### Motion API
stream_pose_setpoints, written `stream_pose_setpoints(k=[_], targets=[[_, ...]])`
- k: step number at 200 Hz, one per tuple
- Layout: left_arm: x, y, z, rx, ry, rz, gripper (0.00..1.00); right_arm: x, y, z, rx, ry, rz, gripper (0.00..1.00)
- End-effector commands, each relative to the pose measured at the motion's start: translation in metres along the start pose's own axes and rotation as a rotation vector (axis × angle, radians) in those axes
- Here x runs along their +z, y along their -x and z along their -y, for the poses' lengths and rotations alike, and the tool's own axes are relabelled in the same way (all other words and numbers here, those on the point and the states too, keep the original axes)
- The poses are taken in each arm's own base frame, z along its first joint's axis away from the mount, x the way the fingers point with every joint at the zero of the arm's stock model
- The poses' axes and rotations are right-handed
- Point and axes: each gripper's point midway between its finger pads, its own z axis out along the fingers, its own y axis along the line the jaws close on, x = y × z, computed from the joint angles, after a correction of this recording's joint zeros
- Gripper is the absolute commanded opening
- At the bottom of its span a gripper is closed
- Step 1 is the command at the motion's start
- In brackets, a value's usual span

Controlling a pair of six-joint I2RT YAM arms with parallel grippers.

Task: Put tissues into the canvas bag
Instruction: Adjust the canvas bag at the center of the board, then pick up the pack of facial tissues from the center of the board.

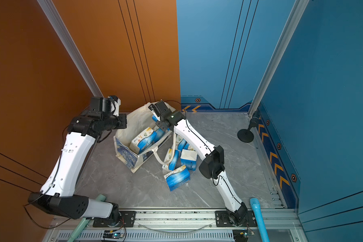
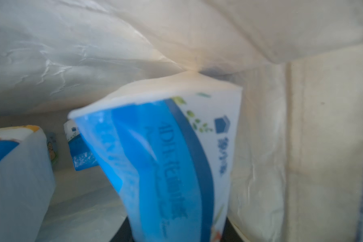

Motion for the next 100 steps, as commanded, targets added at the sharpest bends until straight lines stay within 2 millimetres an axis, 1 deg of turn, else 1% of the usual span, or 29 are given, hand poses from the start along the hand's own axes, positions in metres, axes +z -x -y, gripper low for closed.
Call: stream_pose_setpoints(k=[1,18,37,57,70,85,100], targets=[[0.016,0.000,0.005,0.009,-0.022,-0.012,0.00,0.001,0.004,0.000,0.000,-0.002,0.007,0.38],[0.030,-0.009,0.008,0.000,-0.039,-0.055,0.00,0.003,0.010,-0.008,0.007,0.018,0.031,0.38],[0.038,-0.014,0.008,-0.002,-0.036,-0.080,0.00,0.002,0.020,-0.013,0.029,0.040,0.074,0.38],[0.040,-0.016,0.004,-0.007,-0.029,-0.085,0.00,0.003,0.033,-0.014,0.070,0.059,0.131,0.38],[0.039,-0.015,0.002,-0.010,-0.028,-0.083,0.00,0.006,0.039,-0.015,0.097,0.076,0.157,0.38],[0.038,-0.014,-0.001,-0.015,-0.024,-0.078,0.00,0.016,0.040,-0.016,0.122,0.089,0.161,0.39],[0.036,-0.012,-0.004,-0.019,-0.020,-0.071,0.00,0.029,0.034,-0.018,0.141,0.098,0.145,0.39]])
